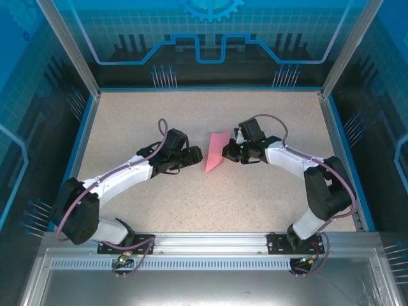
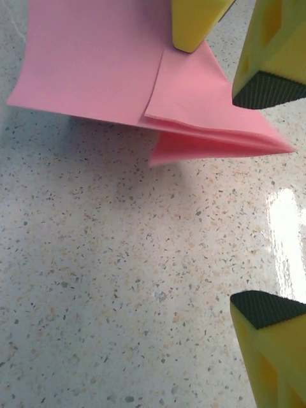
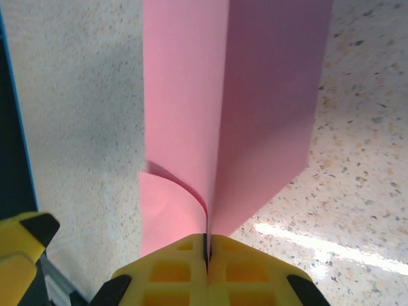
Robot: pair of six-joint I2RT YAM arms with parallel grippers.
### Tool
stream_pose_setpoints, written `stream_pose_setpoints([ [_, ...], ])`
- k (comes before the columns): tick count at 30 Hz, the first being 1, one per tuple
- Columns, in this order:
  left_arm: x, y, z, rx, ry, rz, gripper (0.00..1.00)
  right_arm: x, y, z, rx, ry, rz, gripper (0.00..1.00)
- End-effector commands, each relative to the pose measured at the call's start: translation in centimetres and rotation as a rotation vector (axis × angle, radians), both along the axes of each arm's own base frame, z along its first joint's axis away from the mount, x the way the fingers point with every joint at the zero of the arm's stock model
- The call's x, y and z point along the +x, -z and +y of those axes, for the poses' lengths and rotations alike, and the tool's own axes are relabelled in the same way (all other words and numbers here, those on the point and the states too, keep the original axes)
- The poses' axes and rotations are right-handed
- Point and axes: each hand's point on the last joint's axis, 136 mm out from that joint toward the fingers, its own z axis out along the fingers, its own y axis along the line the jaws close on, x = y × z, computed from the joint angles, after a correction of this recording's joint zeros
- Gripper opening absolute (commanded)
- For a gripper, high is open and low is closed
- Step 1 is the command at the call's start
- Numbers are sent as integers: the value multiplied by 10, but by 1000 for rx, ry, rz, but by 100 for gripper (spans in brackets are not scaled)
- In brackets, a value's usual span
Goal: Fold a paper plane with a square sheet of paper (pick it up from the middle)
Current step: Fourth fold the wing at the center of the table.
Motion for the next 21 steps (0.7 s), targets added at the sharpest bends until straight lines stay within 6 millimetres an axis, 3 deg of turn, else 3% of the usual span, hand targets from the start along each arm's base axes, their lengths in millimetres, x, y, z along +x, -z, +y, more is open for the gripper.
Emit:
stream_pose_setpoints([
  [1,3,-4,7,4,19,-74,84,-5,-2,0,-101,90,27,0],
  [6,0,4,3,0,97,-124,91,-9,12,15,-139,154,93,0],
  [12,-11,17,-32,-35,334,-243,93,-16,38,13,-139,244,212,0],
  [21,-13,37,-65,86,558,-437,82,-21,43,2,-106,337,318,0],
])
